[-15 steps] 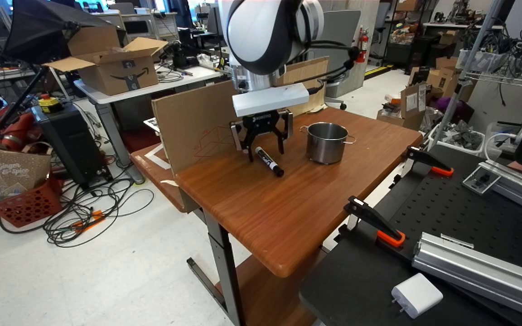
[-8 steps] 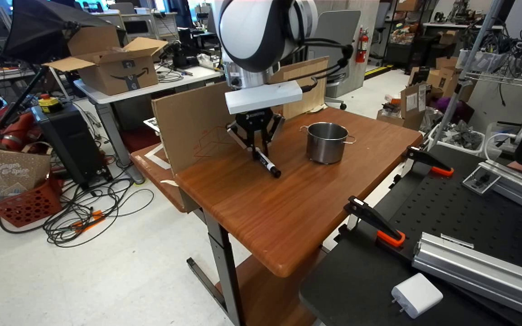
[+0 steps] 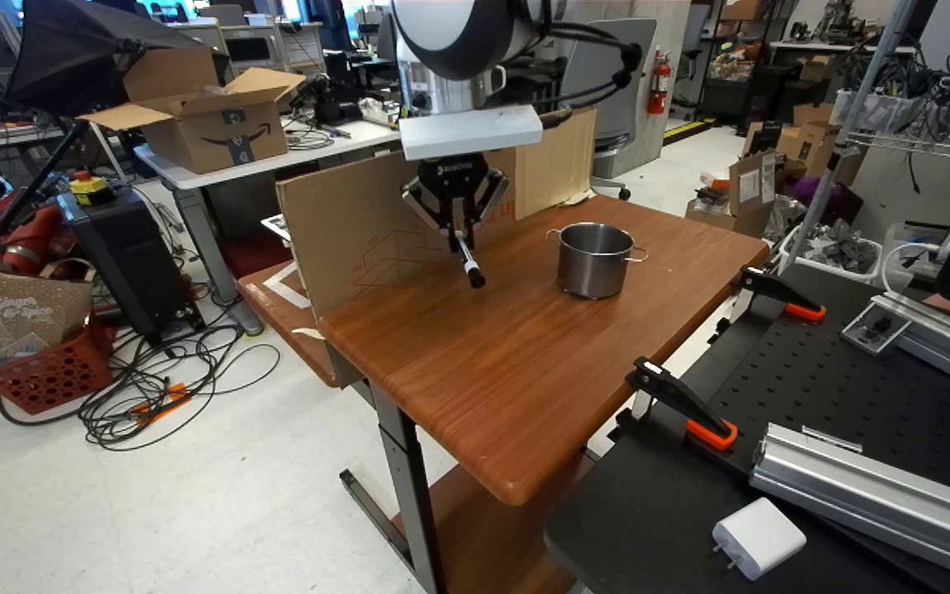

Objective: Place the marker inside the silver pot

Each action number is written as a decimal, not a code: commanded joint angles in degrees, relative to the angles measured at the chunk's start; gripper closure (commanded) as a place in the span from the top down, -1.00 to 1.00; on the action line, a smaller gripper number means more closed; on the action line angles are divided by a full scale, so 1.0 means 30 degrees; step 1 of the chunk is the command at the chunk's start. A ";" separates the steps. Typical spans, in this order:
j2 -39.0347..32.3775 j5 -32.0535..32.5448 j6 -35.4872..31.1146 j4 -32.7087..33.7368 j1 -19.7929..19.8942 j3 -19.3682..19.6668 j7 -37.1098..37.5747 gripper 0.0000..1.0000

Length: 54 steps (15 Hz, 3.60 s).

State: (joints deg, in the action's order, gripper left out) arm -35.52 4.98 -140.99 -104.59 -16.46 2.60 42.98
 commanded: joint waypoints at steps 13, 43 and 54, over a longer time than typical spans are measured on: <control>0.6263 1.2308 -0.0938 -0.6370 -0.2232 0.2775 1.4235 -0.90; 0.5519 1.6996 0.0867 -0.8386 0.1538 -0.0185 2.0014 -0.90; 0.5115 1.6659 0.0701 -0.7861 0.1653 -0.0439 1.9633 0.77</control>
State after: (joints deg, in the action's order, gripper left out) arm -20.06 55.23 -139.35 -128.91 -12.84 2.69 102.19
